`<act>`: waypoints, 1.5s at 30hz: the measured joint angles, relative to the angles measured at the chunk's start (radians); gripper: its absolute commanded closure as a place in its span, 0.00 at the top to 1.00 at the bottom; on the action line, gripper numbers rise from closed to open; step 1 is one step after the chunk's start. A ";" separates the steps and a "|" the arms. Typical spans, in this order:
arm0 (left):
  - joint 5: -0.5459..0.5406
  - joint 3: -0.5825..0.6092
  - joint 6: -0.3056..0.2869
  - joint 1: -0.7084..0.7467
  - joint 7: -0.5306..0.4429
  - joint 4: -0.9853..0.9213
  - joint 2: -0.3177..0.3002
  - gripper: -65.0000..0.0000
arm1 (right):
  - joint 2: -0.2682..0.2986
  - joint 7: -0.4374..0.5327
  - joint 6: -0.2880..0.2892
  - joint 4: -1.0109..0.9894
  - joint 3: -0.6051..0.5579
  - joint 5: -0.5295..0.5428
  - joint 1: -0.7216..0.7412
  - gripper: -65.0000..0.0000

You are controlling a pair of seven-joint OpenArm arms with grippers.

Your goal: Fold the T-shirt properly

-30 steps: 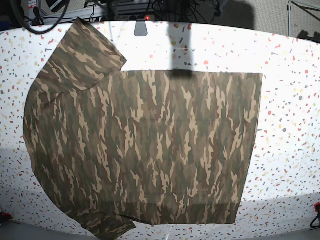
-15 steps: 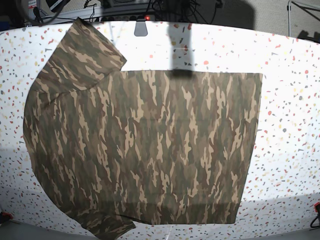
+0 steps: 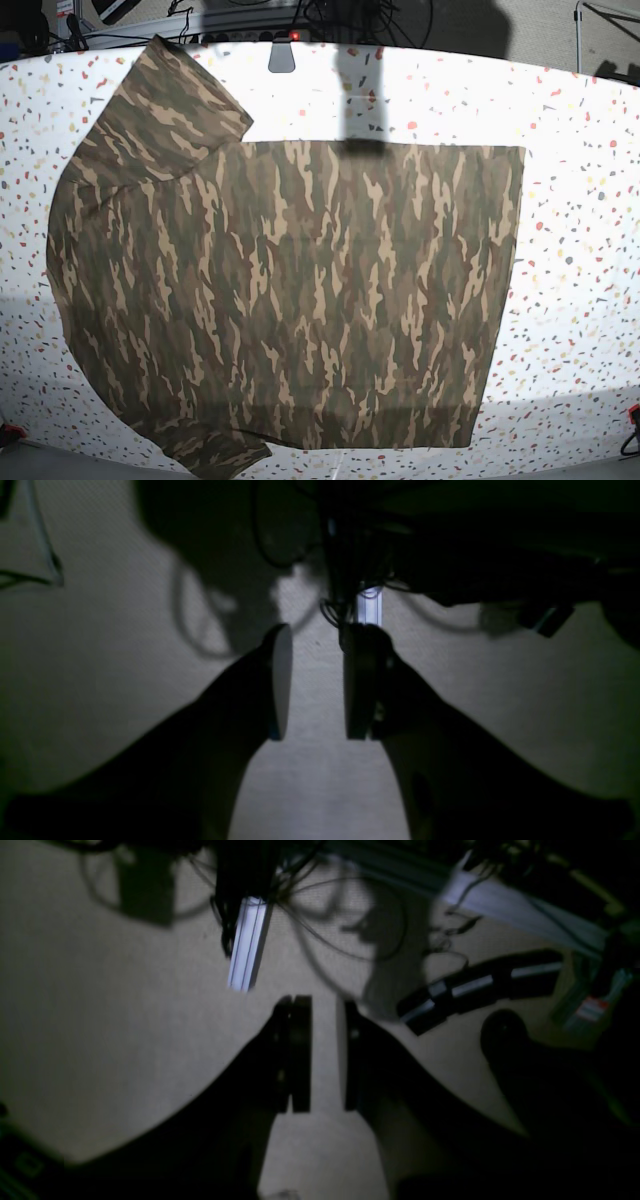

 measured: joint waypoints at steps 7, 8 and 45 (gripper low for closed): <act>0.082 0.001 -0.058 0.204 0.069 0.378 -0.003 0.27 | 0.118 -0.083 -0.024 0.390 0.095 0.031 -0.245 0.15; 0.104 0.001 -0.060 0.225 0.071 0.430 -0.006 0.27 | 0.128 -0.101 -0.026 0.441 0.129 0.029 -0.278 0.15; 0.543 0.030 -0.367 -0.162 -0.043 0.737 -0.518 0.33 | 0.390 -0.401 -0.093 0.886 0.590 -0.197 -0.445 0.15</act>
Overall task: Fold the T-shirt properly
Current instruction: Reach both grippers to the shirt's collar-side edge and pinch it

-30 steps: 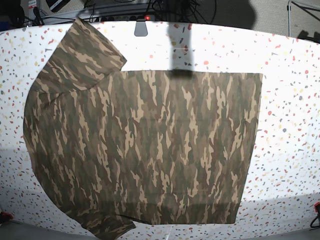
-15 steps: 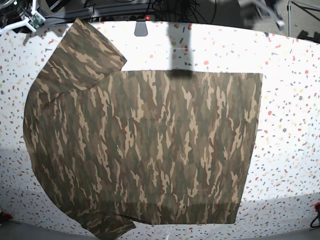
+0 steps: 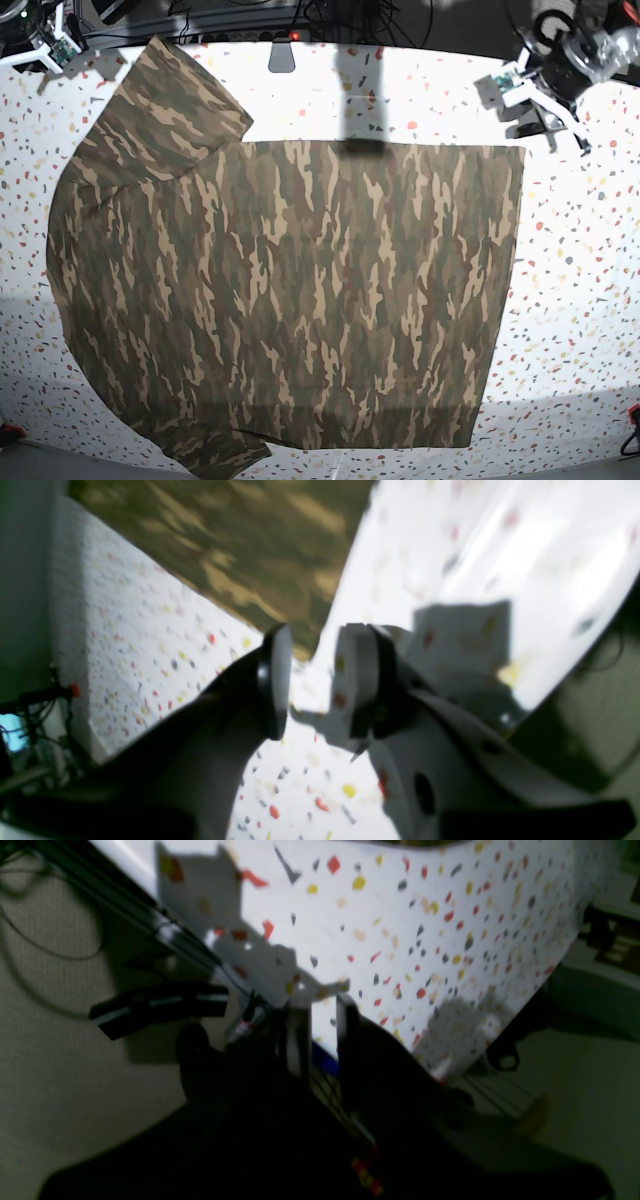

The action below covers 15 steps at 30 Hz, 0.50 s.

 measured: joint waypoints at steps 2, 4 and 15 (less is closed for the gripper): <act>0.014 0.027 0.001 -0.041 0.004 -0.053 -0.022 0.36 | 0.000 -0.003 -0.008 0.000 0.000 -0.001 0.000 0.15; 0.012 0.058 0.001 -0.082 0.000 -0.095 -0.033 0.37 | 0.000 -0.002 -0.008 0.000 0.000 0.000 0.000 0.15; -0.002 0.156 0.016 -0.236 -0.016 -0.222 -0.036 0.37 | -0.046 -0.055 -0.060 0.000 0.000 0.045 0.000 0.15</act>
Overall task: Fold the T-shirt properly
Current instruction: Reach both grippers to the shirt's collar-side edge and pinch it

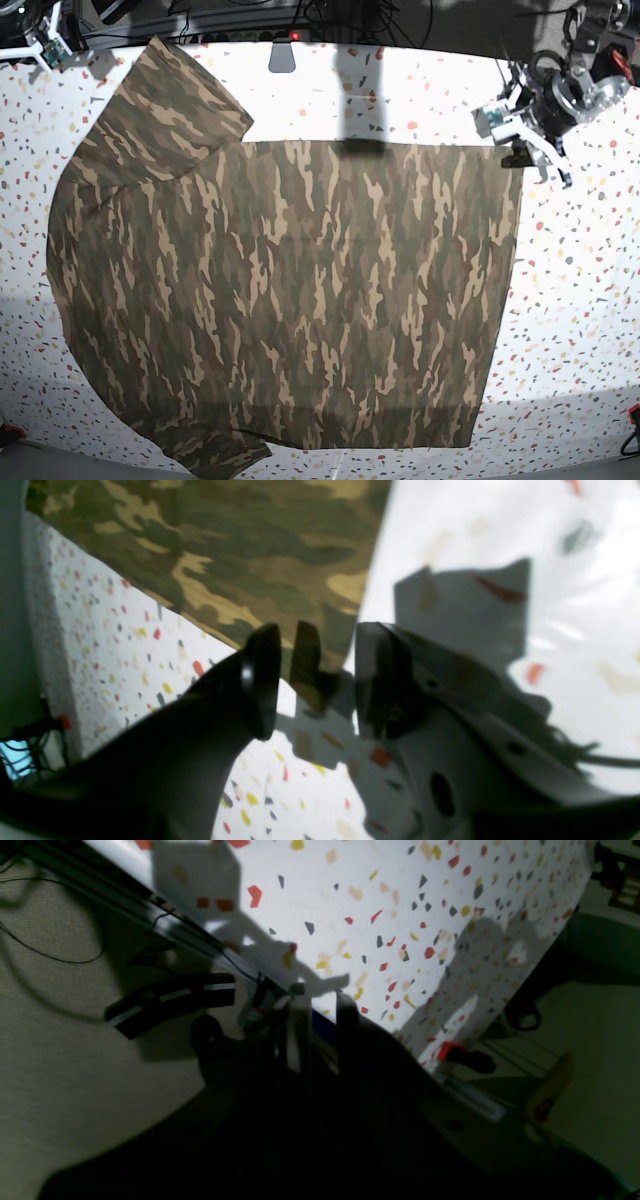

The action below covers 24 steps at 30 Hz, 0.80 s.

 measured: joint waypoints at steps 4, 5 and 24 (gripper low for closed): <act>-0.004 0.010 0.000 -0.037 -0.008 -0.051 0.000 0.37 | -0.002 0.000 0.000 0.000 0.000 0.000 0.000 0.15; -0.003 0.010 0.000 -0.040 -0.012 -0.060 0.000 0.37 | -0.002 0.000 0.000 0.000 0.000 0.000 0.000 0.15; -0.002 0.010 -0.064 -0.034 -0.011 -0.080 0.000 0.00 | -0.006 0.198 0.113 0.000 -0.001 -0.066 0.121 0.37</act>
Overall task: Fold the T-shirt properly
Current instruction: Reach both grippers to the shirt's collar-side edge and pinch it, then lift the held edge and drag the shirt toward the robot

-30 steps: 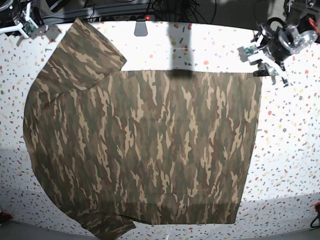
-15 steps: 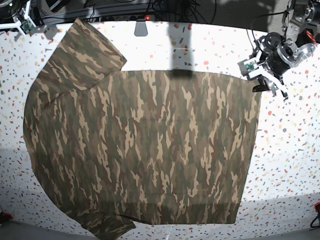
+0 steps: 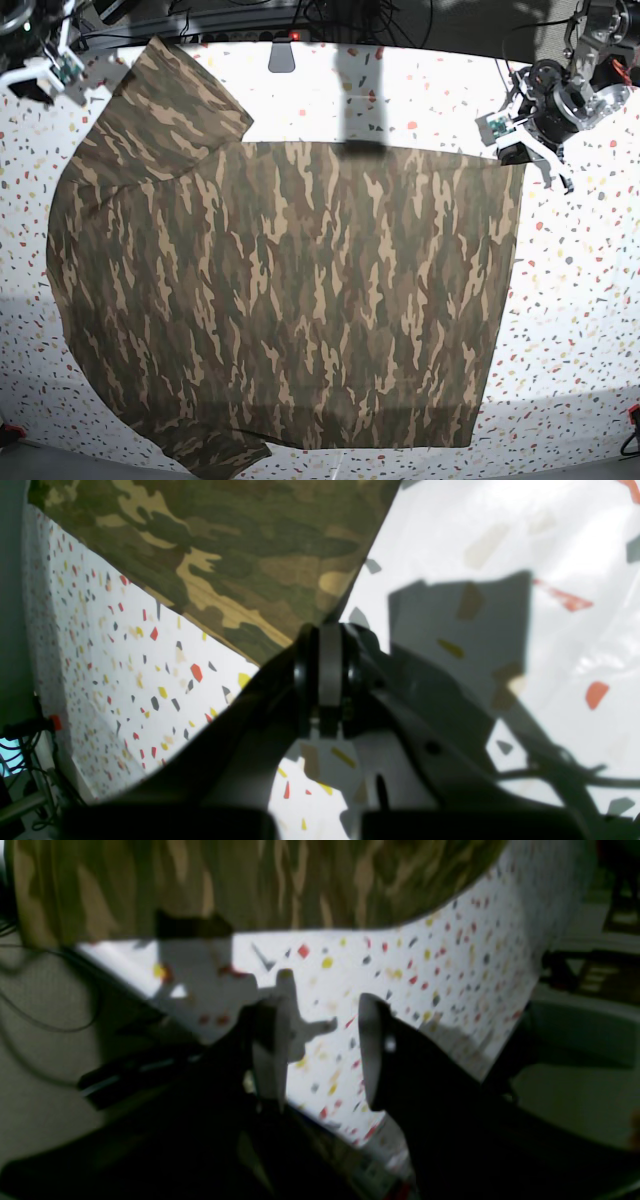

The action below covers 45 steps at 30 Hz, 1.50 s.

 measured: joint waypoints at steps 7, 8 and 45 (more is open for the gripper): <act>0.000 0.000 0.002 0.000 0.008 0.000 0.005 0.00 | 0.069 0.025 0.058 -0.051 -0.013 -0.039 0.078 0.37; 0.000 0.000 0.002 0.000 0.008 0.000 0.005 0.00 | 0.076 0.026 0.060 -0.074 -0.016 -0.047 0.077 0.37; -0.046 -0.001 0.052 0.000 0.020 0.001 0.005 0.00 | 0.134 -0.044 0.026 -0.441 -0.602 -0.271 0.627 0.37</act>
